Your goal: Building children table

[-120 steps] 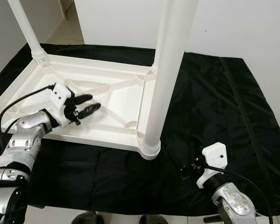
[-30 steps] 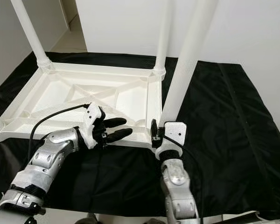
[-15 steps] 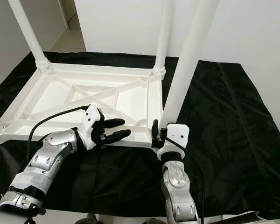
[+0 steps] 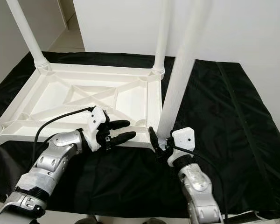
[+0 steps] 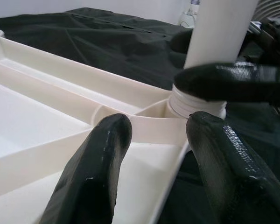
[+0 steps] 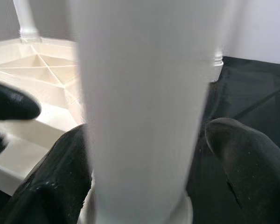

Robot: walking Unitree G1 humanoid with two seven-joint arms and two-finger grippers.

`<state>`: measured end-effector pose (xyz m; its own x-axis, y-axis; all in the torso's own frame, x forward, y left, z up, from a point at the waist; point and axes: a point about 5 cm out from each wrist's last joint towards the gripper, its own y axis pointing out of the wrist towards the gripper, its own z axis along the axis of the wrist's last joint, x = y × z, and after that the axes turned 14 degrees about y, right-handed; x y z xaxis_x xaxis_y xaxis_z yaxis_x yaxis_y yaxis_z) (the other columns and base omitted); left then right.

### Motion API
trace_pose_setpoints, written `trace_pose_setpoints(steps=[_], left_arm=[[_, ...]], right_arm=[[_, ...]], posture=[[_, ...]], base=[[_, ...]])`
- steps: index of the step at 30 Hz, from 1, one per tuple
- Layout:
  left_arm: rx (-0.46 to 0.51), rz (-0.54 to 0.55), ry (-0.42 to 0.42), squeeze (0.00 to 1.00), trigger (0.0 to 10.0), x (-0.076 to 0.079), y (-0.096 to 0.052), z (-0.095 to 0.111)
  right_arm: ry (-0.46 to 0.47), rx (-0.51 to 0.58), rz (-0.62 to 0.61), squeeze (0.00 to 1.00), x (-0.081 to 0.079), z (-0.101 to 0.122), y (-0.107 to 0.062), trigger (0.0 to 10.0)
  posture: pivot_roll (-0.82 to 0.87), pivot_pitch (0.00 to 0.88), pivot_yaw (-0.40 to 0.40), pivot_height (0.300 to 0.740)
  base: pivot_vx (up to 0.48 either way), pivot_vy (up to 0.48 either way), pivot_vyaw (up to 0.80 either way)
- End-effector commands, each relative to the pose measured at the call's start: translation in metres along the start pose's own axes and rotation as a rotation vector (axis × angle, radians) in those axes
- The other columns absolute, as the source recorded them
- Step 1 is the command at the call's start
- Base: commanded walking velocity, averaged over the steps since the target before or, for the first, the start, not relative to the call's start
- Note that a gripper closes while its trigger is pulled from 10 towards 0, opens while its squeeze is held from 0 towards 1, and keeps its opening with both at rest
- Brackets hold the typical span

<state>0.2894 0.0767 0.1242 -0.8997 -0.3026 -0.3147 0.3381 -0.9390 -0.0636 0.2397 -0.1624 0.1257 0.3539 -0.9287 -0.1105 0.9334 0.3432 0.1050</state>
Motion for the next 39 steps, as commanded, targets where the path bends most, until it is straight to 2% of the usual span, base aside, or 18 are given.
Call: trace_pose_setpoints(steps=[1,10,11,12,13,20,26,27,28,29,33,34,35,37,38,39], left_arm=[[-0.042,0.051,0.022,0.0,10.0,0.002,0.0,-0.005],[-0.082,0.052,0.009,0.0,10.0,-0.002,-0.002,-0.007],[-0.086,0.05,-0.015,0.0,10.0,-0.004,-0.003,-0.007],[-0.086,0.05,-0.015,0.0,10.0,-0.004,-0.003,-0.007],[-0.072,0.051,-0.016,0.0,10.0,-0.005,-0.004,-0.005],[-0.062,0.063,0.006,0.0,10.0,-0.006,-0.007,-0.005],[-0.045,0.075,-0.008,0.0,10.0,-0.006,-0.007,-0.004],[-0.048,0.091,-0.002,0.0,10.0,-0.007,-0.007,-0.004],[-0.048,0.091,-0.002,0.0,10.0,-0.007,-0.007,-0.004],[-0.053,0.107,-0.005,0.0,10.0,-0.008,-0.007,-0.004],[-0.053,0.139,0.012,0.0,10.0,-0.011,-0.007,-0.003],[-0.05,0.149,0.019,0.0,10.0,-0.013,-0.007,-0.003],[-0.05,0.149,0.019,0.0,10.0,-0.013,-0.007,-0.003],[-0.046,0.157,0.029,0.0,10.0,-0.014,-0.008,-0.003],[-0.046,0.157,0.029,0.0,10.0,-0.014,-0.008,-0.003],[-0.045,0.169,0.038,0.0,10.0,-0.017,-0.009,-0.002]], right_arm=[[-0.011,-0.02,0.037,0.0,0.002,-0.002,0.002,10.0],[-0.018,-0.07,0.132,0.0,0.009,-0.004,0.007,10.0],[-0.015,-0.078,0.147,0.0,0.01,-0.005,0.007,2.4],[-0.015,-0.078,0.147,0.0,0.01,-0.005,0.007,2.4],[-0.006,-0.087,0.163,0.0,0.01,-0.007,0.008,0.0],[0.012,-0.091,0.183,0.0,0.009,-0.009,0.007,0.0],[0.039,-0.039,0.131,0.0,0.006,-0.005,0.005,0.0],[0.05,-0.022,0.11,0.0,0.005,-0.003,0.006,9.4],[0.05,-0.022,0.11,0.0,0.005,-0.003,0.006,9.4],[0.059,-0.009,0.088,0.0,0.004,-0.002,0.006,10.0],[0.083,-0.004,0.004,0.0,0.001,-0.004,0.009,10.0],[0.1,0.006,-0.063,0.0,-0.003,-0.004,0.01,10.0],[0.1,0.006,-0.063,0.0,-0.003,-0.004,0.01,10.0],[0.113,0.017,-0.14,0.0,-0.008,-0.005,0.011,10.0],[0.113,0.017,-0.14,0.0,-0.008,-0.005,0.011,10.0],[0.092,0.026,-0.175,0.0,-0.017,-0.005,0.011,10.0]], posture=[[-0.04,0.0,0.017,0.74],[-0.04,0.0,0.013,0.74],[-0.04,0.0,0.011,0.74],[-0.04,0.0,0.011,0.74],[-0.04,0.0,0.01,0.74],[-0.04,0.0,0.007,0.74],[-0.04,0.0,0.001,0.74],[-0.04,0.003,-0.001,0.74],[-0.04,0.003,-0.001,0.74],[-0.04,0.003,-0.001,0.74],[-0.04,0.003,-0.006,0.74],[-0.04,0.002,-0.009,0.74],[-0.04,0.002,-0.009,0.74],[-0.04,0.003,-0.012,0.74],[-0.04,0.003,-0.012,0.74],[-0.04,0.004,-0.013,0.74]], base=[[0.0,0.0,0.0],[0.0,0.0,0.0],[0.0,0.0,0.0],[0.0,0.0,0.0],[0.0,0.0,0.0],[0.0,0.0,0.0],[0.0,0.0,0.0],[0.0,0.0,0.0],[0.0,0.0,0.0],[0.0,0.0,0.0],[0.0,0.0,0.0],[0.0,0.0,0.0],[0.0,0.0,0.0],[0.0,0.0,0.0],[0.0,0.0,0.0],[0.0,0.0,0.0]])
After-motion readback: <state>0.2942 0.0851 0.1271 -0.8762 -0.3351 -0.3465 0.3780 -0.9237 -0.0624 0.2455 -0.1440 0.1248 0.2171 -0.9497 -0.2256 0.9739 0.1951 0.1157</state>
